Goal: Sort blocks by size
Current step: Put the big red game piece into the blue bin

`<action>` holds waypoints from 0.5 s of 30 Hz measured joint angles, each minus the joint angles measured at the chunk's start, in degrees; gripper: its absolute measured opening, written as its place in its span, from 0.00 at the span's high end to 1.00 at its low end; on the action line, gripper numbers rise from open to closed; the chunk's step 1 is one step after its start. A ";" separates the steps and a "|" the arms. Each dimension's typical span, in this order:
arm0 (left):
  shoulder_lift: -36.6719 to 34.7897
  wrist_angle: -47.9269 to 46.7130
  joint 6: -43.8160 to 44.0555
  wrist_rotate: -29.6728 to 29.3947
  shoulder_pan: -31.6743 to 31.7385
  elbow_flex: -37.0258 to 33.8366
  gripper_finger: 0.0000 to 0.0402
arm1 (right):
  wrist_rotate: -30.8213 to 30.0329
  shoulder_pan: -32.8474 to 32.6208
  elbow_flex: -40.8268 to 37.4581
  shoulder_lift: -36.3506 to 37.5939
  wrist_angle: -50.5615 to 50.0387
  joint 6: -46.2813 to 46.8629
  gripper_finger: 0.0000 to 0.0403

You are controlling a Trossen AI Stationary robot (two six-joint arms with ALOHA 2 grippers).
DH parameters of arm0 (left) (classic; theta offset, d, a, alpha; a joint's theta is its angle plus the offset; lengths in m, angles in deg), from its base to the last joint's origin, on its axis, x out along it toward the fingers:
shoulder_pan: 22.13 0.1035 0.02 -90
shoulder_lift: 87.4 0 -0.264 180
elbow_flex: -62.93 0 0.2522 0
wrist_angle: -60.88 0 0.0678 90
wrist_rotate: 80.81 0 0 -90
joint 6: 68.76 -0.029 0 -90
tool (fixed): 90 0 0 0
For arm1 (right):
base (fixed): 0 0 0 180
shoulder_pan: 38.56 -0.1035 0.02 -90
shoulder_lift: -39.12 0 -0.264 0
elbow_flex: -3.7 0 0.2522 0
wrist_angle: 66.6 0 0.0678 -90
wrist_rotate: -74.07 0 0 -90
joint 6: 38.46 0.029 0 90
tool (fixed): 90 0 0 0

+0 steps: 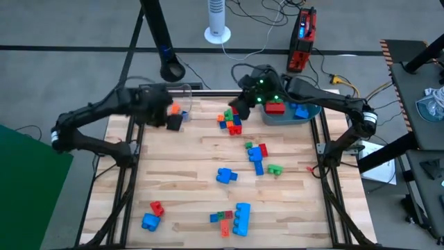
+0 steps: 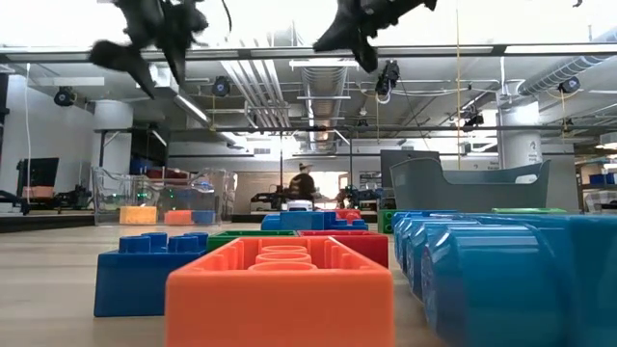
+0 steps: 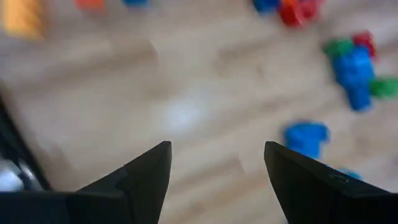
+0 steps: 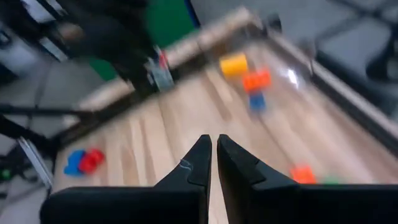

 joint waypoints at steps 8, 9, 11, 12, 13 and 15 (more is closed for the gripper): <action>0.02 -0.11 35.39 -0.15 -33.00 -0.02 0.39 | -0.09 -0.66 -0.02 1.10 -20.87 -1.49 0.96; 0.85 -0.12 39.74 -0.16 -36.59 -0.02 0.39 | -0.41 -0.66 0.00 1.41 -21.68 -1.51 0.96; 2.93 -0.12 47.80 -0.04 -43.34 -0.07 0.39 | -0.87 -0.66 -0.01 1.79 -21.57 -1.51 0.96; 4.05 -0.11 51.63 0.02 -46.36 -0.07 0.39 | -1.23 -0.63 0.00 1.96 -21.49 -1.60 0.96; 5.21 -0.10 55.38 0.09 -48.97 -0.09 0.39 | -1.53 -0.63 0.00 2.01 -21.47 -1.90 0.96; 7.63 -0.10 63.05 0.16 -53.39 -0.09 0.39 | -1.61 -0.63 0.00 2.03 -20.70 -2.56 0.96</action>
